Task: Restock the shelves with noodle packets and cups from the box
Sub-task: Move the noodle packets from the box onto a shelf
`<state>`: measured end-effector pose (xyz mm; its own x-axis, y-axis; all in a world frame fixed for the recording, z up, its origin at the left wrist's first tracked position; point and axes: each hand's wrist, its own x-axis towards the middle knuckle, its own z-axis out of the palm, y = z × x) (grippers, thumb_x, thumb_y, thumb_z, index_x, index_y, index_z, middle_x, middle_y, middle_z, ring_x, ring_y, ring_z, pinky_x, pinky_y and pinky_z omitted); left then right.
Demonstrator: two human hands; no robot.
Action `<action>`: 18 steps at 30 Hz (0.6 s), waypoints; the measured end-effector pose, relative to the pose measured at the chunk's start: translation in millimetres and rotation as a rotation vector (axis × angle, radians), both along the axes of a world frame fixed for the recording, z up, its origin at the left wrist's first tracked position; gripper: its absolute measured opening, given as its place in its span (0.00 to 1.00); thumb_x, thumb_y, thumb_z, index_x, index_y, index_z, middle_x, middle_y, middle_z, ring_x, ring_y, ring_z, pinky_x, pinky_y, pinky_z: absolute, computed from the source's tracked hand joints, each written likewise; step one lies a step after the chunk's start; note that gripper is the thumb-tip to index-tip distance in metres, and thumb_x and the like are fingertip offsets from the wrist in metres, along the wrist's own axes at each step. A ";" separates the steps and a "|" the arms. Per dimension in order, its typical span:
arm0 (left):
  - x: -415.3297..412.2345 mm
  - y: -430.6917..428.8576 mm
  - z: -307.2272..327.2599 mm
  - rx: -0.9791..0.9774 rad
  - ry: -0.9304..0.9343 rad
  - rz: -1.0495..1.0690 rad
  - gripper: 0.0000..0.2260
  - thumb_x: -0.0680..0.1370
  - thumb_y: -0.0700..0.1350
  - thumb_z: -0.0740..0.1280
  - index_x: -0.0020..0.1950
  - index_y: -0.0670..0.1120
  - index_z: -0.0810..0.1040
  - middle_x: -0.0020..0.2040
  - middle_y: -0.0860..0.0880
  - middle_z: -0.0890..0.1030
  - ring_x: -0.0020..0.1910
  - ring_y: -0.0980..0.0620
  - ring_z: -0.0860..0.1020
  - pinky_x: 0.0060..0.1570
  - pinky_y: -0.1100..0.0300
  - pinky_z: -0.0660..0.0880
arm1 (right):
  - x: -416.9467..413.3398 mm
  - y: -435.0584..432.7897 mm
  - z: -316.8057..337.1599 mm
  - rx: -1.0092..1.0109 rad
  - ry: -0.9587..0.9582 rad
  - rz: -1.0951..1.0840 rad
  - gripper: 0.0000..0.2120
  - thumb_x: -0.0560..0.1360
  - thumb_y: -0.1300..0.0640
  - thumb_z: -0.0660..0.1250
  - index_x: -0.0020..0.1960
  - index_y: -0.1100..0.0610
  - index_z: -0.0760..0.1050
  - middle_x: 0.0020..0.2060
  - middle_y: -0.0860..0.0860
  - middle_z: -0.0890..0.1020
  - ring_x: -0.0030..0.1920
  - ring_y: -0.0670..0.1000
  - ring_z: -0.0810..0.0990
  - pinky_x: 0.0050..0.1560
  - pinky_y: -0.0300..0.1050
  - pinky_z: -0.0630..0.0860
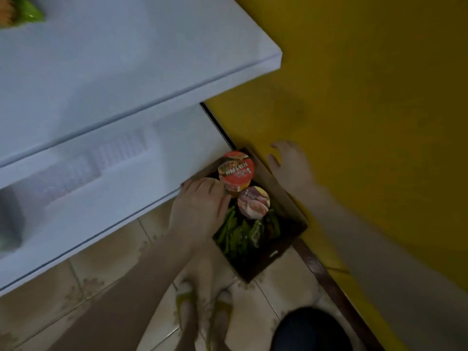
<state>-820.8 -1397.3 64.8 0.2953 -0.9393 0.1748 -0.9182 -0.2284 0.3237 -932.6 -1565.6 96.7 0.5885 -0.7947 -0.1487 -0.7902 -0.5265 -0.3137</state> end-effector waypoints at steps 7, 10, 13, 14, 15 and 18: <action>-27.1 -7.2 -109.3 0.245 0.014 -0.152 0.18 0.74 0.49 0.55 0.43 0.40 0.81 0.33 0.43 0.80 0.30 0.44 0.78 0.29 0.59 0.74 | -72.5 14.9 -116.7 0.202 0.135 -0.173 0.17 0.79 0.55 0.58 0.65 0.60 0.68 0.58 0.59 0.75 0.55 0.60 0.75 0.47 0.50 0.73; -39.2 -15.7 -166.3 0.331 -0.006 -0.209 0.10 0.73 0.46 0.65 0.42 0.40 0.81 0.29 0.44 0.79 0.27 0.44 0.77 0.27 0.60 0.72 | -93.8 23.1 -178.9 0.293 0.180 -0.238 0.15 0.79 0.54 0.58 0.62 0.61 0.70 0.56 0.59 0.76 0.55 0.59 0.75 0.47 0.49 0.71; -55.5 -27.4 -215.9 0.449 0.045 -0.256 0.07 0.72 0.44 0.70 0.40 0.40 0.79 0.32 0.43 0.79 0.32 0.42 0.78 0.29 0.58 0.73 | -109.3 29.5 -241.5 0.387 0.199 -0.340 0.13 0.79 0.54 0.57 0.58 0.62 0.70 0.55 0.60 0.75 0.55 0.60 0.75 0.49 0.49 0.71; -61.7 -32.3 -231.6 0.480 0.056 -0.254 0.08 0.75 0.45 0.67 0.43 0.40 0.78 0.37 0.43 0.79 0.37 0.42 0.79 0.32 0.57 0.72 | -112.5 30.9 -260.7 0.411 0.211 -0.360 0.12 0.79 0.54 0.57 0.56 0.62 0.70 0.53 0.60 0.76 0.55 0.61 0.75 0.47 0.49 0.70; -67.2 -37.4 -248.9 0.503 0.055 -0.249 0.10 0.78 0.47 0.62 0.47 0.41 0.77 0.42 0.43 0.79 0.42 0.43 0.79 0.35 0.57 0.71 | -115.1 32.4 -278.7 0.442 0.225 -0.369 0.12 0.79 0.54 0.57 0.56 0.62 0.71 0.53 0.60 0.76 0.54 0.61 0.76 0.46 0.48 0.71; -81.5 -54.4 -298.7 0.522 0.051 -0.263 0.12 0.81 0.49 0.54 0.52 0.43 0.74 0.48 0.45 0.78 0.49 0.45 0.77 0.38 0.58 0.68 | -121.6 35.6 -330.4 0.524 0.243 -0.386 0.16 0.78 0.54 0.59 0.62 0.60 0.68 0.59 0.60 0.75 0.57 0.61 0.76 0.51 0.50 0.73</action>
<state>-902.3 -1451.7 -234.0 0.0367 -0.9400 -0.3391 -0.9516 -0.1365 0.2752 -1054.2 -1530.0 -233.7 0.1799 -0.7274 -0.6622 -0.9705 -0.0213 -0.2403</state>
